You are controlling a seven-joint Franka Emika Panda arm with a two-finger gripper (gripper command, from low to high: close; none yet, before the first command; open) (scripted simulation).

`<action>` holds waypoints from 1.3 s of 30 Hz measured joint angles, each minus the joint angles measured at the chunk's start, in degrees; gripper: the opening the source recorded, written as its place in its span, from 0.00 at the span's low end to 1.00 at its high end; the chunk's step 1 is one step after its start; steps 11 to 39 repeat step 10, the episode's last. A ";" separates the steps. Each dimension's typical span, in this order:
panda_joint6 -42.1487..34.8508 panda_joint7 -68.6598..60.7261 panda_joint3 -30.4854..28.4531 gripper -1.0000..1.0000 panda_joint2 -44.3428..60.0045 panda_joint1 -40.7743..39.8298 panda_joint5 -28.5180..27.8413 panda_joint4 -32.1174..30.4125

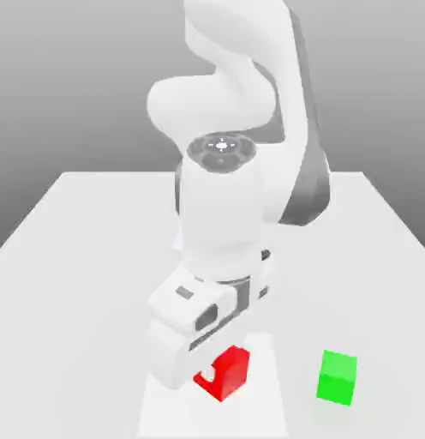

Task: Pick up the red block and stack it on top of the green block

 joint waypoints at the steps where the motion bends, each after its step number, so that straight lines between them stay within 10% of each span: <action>1: -0.39 0.63 1.55 0.00 -1.18 2.11 -0.84 -0.69; 7: 7.01 1.95 5.40 0.00 4.99 8.09 -2.45 -1.53; 8: 8.02 1.94 5.45 1.00 6.04 8.09 -2.43 -1.50; 39: 8.01 1.95 5.45 1.00 6.04 8.09 -2.43 -1.50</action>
